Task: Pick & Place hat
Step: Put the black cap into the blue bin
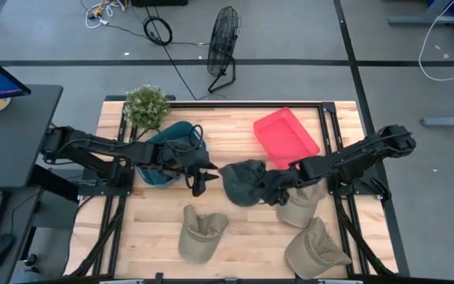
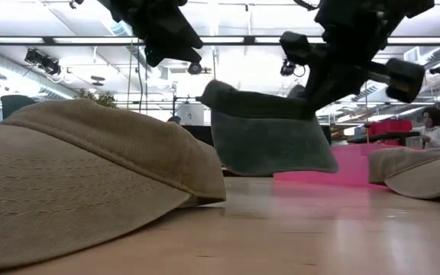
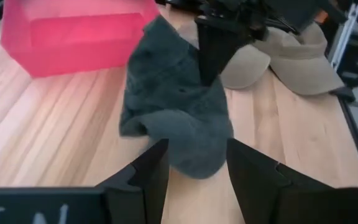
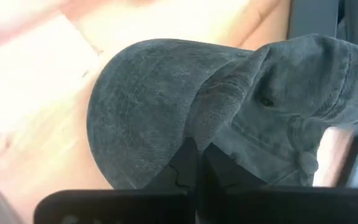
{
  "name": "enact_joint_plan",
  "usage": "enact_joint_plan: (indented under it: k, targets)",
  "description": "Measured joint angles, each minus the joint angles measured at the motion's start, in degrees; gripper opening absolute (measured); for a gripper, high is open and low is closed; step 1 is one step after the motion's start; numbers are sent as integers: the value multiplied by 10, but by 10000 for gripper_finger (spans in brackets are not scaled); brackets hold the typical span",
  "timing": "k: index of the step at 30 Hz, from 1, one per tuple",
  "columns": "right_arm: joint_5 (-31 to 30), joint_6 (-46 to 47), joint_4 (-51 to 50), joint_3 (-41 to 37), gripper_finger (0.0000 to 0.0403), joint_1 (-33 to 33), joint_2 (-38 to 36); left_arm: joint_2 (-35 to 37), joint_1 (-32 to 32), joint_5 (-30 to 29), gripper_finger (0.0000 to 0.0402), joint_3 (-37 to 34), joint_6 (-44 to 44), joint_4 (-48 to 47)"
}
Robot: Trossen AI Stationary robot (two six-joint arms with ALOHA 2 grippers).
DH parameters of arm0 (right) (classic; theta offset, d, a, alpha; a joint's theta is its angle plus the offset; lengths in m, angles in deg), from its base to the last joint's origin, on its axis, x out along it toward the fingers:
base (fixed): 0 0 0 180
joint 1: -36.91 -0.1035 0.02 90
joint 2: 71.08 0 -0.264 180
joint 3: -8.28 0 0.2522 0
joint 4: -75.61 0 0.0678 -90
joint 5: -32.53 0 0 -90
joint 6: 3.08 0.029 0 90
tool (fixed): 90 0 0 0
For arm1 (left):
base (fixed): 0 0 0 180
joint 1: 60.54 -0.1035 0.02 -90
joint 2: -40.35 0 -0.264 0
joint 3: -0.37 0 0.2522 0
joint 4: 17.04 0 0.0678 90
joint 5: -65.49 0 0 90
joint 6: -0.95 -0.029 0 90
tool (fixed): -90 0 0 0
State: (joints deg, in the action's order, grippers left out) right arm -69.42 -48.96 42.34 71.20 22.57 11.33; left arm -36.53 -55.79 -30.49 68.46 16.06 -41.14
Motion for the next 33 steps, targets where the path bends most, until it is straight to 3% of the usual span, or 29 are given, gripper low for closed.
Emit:
enact_joint_plan:
  k: [12,17,22,29,33]
  targets:
    - [4,-283,28,0,4,7,0,-18,-26,1,163,0,38,62]
    - [8,-298,66,0,4,11,0,-55,-27,-2,163,0,46,137]
    - [63,-303,70,0,4,18,0,-86,-27,0,163,1,-23,196]
    - [100,-353,74,0,4,19,0,-91,-30,0,163,0,-56,206]
    - [100,-407,89,0,4,19,0,-104,-30,40,163,0,-69,219]
